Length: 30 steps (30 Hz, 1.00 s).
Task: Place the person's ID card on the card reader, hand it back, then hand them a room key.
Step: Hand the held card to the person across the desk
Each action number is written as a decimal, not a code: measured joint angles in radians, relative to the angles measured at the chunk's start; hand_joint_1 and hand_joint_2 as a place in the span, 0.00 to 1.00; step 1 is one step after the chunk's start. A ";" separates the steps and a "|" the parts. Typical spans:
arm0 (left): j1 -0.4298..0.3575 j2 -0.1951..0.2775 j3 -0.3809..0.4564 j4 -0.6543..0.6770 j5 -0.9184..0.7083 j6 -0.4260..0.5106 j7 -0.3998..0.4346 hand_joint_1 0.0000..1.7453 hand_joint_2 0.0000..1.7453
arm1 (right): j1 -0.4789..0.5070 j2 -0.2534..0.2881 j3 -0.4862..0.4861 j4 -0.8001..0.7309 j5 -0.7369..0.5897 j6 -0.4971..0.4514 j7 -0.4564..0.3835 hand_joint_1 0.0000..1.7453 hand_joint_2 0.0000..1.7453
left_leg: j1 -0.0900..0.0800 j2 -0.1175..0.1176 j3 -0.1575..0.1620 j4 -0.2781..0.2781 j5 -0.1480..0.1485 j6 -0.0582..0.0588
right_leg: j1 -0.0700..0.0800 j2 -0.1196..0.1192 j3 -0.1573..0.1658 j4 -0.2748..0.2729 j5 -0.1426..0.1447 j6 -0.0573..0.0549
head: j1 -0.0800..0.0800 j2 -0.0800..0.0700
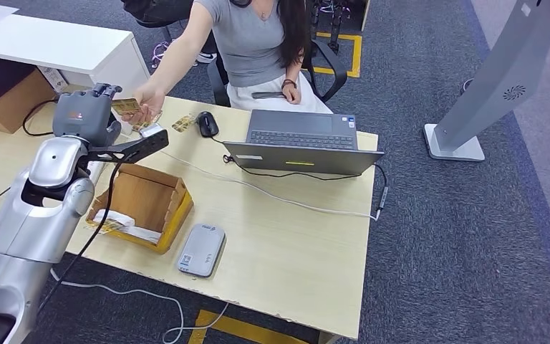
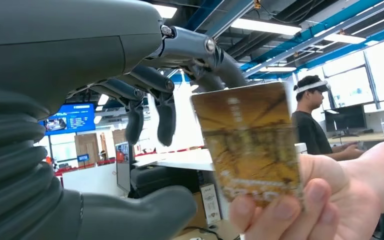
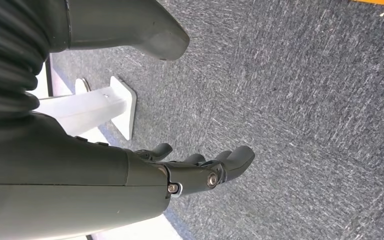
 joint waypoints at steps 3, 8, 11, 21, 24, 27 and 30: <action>0.011 0.000 0.000 -0.007 -0.001 0.007 -0.002 0.00 1.00 | 0.000 0.000 0.000 0.000 0.008 0.000 0.000 0.00 1.00 | 0.000 0.000 0.000 0.000 0.000 0.000 | 0.000 0.000 0.000 0.000 0.000 0.000 | 0.000 0.000; 0.032 0.001 0.000 -0.039 0.006 0.016 -0.012 0.00 1.00 | 0.000 0.000 0.000 0.000 0.012 0.000 -0.004 0.00 1.00 | 0.000 0.000 0.000 0.000 0.000 0.000 | 0.000 0.000 0.000 0.000 0.000 0.000 | 0.000 0.000; 0.059 0.002 0.001 -0.079 0.065 0.028 -0.040 0.00 1.00 | 0.000 0.000 0.000 0.000 0.011 -0.001 -0.007 0.00 1.00 | 0.000 0.000 0.000 0.000 0.000 0.000 | 0.000 0.000 0.001 0.000 0.000 0.000 | 0.000 0.000; 0.258 0.005 0.074 -0.323 0.360 0.030 -0.136 0.00 1.00 | 0.006 0.000 -0.015 0.000 -0.007 -0.006 -0.025 0.00 1.00 | 0.000 -0.001 -0.001 0.000 0.000 0.000 | 0.000 -0.001 -0.001 0.000 -0.001 0.000 | 0.000 0.000; 0.273 0.005 0.086 -0.346 0.362 0.029 -0.137 0.00 1.00 | 0.006 0.000 -0.017 0.000 -0.007 -0.006 -0.025 0.00 1.00 | 0.000 -0.001 -0.001 0.000 0.001 0.000 | 0.000 -0.001 0.000 0.000 0.000 0.000 | 0.000 0.000; 0.282 0.005 0.093 -0.360 0.362 0.028 -0.138 0.00 1.00 | 0.006 0.000 -0.019 0.000 -0.007 -0.006 -0.026 0.00 1.00 | 0.000 -0.001 -0.001 0.000 0.001 -0.001 | 0.000 -0.001 0.000 0.000 0.000 0.000 | 0.000 0.000; 0.285 0.005 0.096 -0.367 0.363 0.028 -0.138 0.00 1.00 | 0.006 0.000 -0.019 0.000 -0.007 -0.006 -0.026 0.00 1.00 | 0.000 -0.001 -0.001 0.000 0.001 -0.001 | 0.000 -0.001 0.000 0.000 0.000 0.000 | 0.000 0.000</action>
